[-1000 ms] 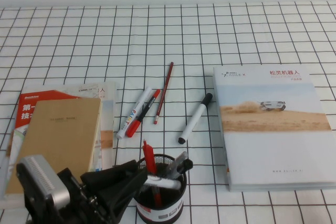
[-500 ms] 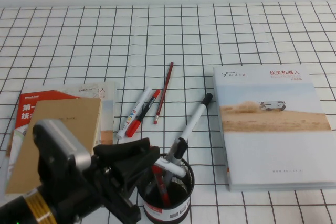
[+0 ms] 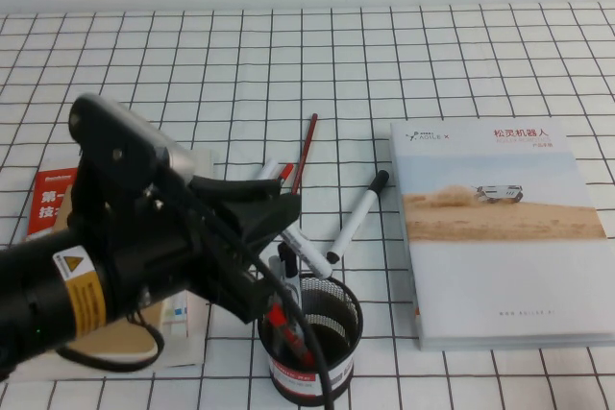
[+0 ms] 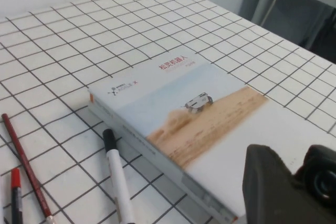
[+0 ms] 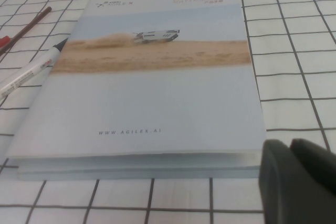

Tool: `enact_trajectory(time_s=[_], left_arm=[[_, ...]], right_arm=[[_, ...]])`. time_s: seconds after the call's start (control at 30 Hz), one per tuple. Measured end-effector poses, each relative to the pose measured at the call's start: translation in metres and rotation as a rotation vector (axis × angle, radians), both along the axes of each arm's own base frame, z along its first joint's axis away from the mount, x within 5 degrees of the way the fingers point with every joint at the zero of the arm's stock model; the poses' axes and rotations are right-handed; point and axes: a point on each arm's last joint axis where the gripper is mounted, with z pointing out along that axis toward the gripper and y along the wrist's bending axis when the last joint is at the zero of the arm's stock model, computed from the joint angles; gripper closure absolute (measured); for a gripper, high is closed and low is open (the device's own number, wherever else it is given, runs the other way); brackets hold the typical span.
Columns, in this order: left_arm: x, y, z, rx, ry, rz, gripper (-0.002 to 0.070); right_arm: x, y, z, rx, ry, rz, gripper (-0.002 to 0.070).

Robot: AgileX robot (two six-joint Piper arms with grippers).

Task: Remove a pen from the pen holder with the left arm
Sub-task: 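Take a marker out of the pen holder and lay it on the table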

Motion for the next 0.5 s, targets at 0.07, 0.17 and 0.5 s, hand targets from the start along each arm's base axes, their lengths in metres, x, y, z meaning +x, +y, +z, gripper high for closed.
enact_trajectory(time_s=[0.07, 0.17, 0.5], left_arm=[[0.000, -0.002, 0.008, -0.007, 0.020, -0.020, 0.0571], [-0.003, -0.007, 0.019, -0.049, 0.071, -0.056, 0.0572], [0.006, -0.013, 0.049, -0.064, -0.024, -0.066, 0.0573]], right_arm=[[0.000, 0.000, 0.000, 0.000, 0.000, 0.000, 0.0692], [0.000, 0.000, 0.000, 0.000, 0.000, 0.000, 0.0691], [0.000, 0.000, 0.000, 0.000, 0.000, 0.000, 0.0691]])
